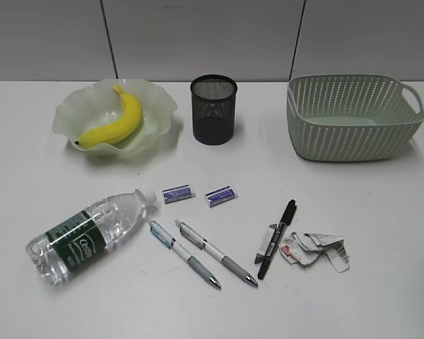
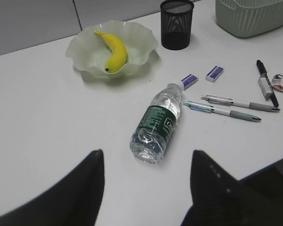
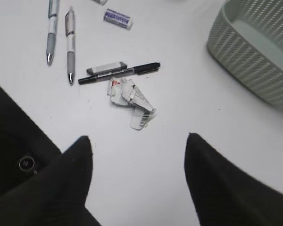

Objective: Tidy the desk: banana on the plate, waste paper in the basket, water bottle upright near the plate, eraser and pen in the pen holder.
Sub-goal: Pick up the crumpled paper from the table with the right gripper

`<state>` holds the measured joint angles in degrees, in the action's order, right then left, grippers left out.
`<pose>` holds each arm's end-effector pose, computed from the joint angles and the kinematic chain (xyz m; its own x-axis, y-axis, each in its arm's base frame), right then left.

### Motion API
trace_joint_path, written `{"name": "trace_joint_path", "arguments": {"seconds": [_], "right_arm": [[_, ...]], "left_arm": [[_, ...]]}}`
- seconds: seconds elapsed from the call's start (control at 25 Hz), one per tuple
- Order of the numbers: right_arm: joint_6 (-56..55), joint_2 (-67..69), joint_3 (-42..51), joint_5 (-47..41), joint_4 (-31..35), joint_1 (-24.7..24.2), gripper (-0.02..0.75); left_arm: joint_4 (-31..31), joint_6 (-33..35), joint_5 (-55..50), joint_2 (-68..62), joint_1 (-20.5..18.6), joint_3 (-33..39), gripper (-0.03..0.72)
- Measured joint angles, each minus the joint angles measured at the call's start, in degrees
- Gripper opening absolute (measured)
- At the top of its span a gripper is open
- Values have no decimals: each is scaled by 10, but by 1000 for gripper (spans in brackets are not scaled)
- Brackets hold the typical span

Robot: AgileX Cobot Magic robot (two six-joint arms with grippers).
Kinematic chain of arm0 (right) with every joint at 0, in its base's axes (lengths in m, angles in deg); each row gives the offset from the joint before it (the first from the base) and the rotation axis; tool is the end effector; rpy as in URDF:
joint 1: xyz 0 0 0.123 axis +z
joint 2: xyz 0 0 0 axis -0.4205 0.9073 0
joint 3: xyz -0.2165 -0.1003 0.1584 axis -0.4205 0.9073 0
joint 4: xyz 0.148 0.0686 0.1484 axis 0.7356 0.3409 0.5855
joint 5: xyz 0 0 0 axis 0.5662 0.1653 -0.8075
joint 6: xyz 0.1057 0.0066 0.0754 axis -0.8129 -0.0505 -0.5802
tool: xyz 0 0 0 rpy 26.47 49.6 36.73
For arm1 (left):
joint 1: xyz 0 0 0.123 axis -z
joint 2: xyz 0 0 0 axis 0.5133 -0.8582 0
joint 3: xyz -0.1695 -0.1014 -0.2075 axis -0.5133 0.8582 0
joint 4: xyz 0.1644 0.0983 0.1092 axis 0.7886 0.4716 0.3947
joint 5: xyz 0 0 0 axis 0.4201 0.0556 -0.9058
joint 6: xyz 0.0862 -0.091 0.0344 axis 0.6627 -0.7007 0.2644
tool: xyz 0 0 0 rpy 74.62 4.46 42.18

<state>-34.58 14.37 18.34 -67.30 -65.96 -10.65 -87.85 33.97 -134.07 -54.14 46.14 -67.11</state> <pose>0.1027 0.0594 0.2828 -0.3972 -0.5948 -0.6989 -0.6952 0.6922 -0.1940 -0.0084 -0.0132 0.2565 -0.3686 0.2017 -0.9074 0.3999 0.9156 0.0411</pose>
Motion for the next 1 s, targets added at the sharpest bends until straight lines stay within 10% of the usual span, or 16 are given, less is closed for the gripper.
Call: {"name": "trace_joint_path", "arguments": {"seconds": [0.28, 1.0], "right_arm": [[8, 236, -63, 8, -37, 107, 553], [11, 616, -108, 193, -38, 114, 554]], "left_arm": [[-1, -1, 1, -3, 0, 0, 435], [-1, -1, 1, -3, 0, 0, 435]]}}
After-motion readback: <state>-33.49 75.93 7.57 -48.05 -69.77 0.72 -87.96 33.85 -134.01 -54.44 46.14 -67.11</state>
